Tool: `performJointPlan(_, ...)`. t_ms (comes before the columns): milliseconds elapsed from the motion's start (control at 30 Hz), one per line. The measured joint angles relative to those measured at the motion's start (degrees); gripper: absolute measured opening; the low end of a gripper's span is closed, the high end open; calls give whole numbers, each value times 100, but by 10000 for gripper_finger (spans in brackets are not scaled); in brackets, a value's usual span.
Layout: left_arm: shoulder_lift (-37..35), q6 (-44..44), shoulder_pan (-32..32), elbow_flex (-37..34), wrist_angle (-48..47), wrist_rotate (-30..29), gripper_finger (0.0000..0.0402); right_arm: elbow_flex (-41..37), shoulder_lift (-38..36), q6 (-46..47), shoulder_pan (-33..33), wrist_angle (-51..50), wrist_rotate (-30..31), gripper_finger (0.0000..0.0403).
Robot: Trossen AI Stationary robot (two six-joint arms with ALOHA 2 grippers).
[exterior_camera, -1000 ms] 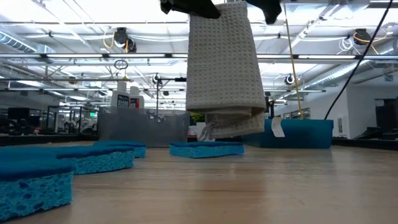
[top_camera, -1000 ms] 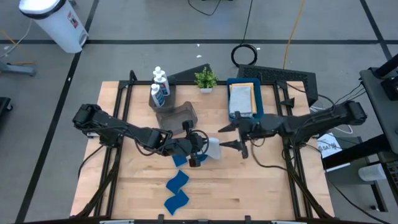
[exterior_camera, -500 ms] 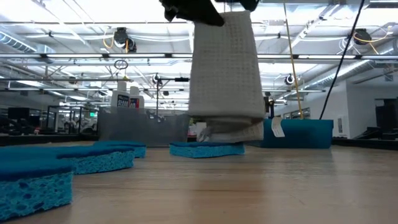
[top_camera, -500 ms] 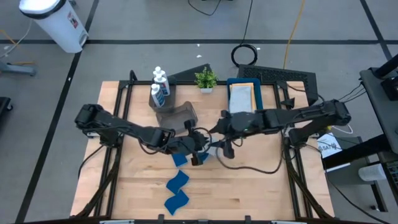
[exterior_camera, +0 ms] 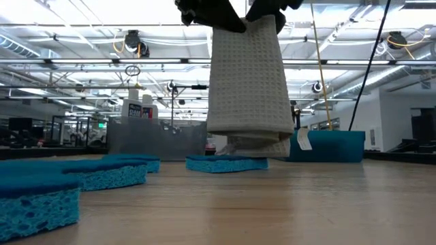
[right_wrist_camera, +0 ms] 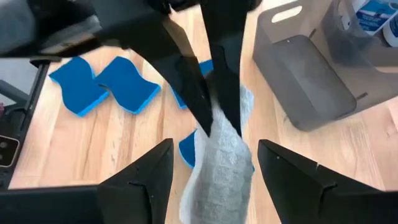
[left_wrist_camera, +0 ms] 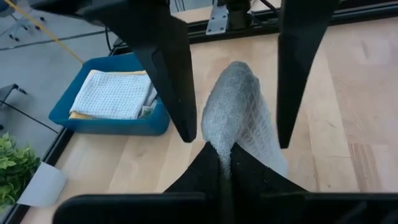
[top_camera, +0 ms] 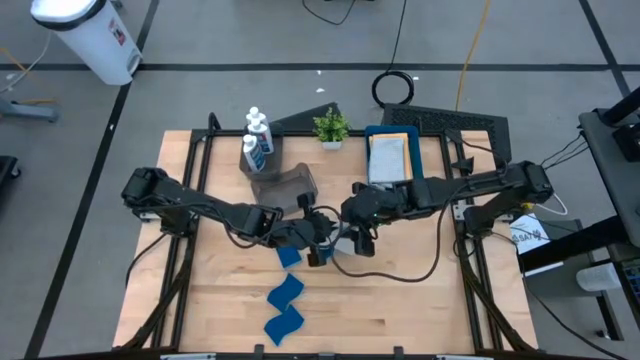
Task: Pick & Place Kitchen Items
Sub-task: Put the gray towel into the blue bin
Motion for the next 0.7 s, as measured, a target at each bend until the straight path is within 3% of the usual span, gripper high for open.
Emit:
performJointPlan(300, 0, 23, -33, 0, 11, 7, 11, 0, 102, 60, -14, -210, 9, 174)
performJointPlan(700, 0, -4, -31, 0, 17, 4, 20, -2, 94, -316, -16, -88, 9, 75)
